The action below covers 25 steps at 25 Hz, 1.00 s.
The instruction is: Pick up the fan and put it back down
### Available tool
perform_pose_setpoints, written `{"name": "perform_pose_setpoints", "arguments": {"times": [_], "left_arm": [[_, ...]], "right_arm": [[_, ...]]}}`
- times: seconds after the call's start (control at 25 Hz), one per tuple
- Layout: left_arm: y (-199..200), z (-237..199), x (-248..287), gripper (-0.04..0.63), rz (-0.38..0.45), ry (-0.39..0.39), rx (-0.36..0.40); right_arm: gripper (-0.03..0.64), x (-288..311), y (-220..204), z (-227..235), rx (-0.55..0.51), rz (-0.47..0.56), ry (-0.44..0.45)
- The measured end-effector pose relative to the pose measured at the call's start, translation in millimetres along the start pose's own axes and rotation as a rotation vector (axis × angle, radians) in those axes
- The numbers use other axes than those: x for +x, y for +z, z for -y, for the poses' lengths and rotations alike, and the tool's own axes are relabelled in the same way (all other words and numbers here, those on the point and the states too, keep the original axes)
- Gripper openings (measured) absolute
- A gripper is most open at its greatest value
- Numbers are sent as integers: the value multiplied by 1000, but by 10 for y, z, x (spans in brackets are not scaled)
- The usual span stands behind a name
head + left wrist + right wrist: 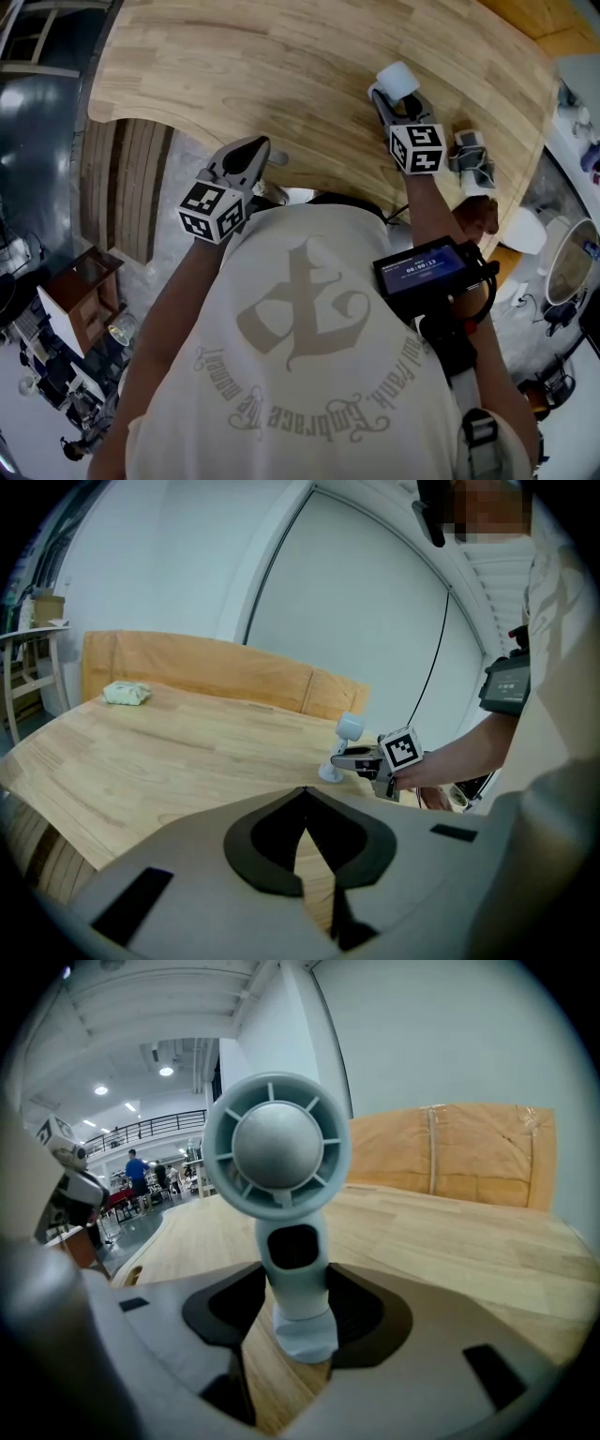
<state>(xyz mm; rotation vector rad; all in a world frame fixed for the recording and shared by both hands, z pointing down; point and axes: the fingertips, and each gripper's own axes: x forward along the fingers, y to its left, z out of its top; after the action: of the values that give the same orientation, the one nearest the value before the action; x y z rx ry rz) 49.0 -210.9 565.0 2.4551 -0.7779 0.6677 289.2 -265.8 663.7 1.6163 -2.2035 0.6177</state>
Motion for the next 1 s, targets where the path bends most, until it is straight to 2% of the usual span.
{"name": "perform_pose_setpoints", "arguments": {"times": [0.4, 0.68, 1.0], "left_arm": [[30, 138, -33, 11, 1, -17, 32], [-46, 181, -161, 11, -1, -53, 54], [1, 262, -191, 11, 56, -128, 84]], "right_arm": [[216, -68, -91, 24, 51, -28, -9], [215, -429, -79, 43, 73, 6, -91], [213, -842, -110, -4, 104, -9, -195]]}}
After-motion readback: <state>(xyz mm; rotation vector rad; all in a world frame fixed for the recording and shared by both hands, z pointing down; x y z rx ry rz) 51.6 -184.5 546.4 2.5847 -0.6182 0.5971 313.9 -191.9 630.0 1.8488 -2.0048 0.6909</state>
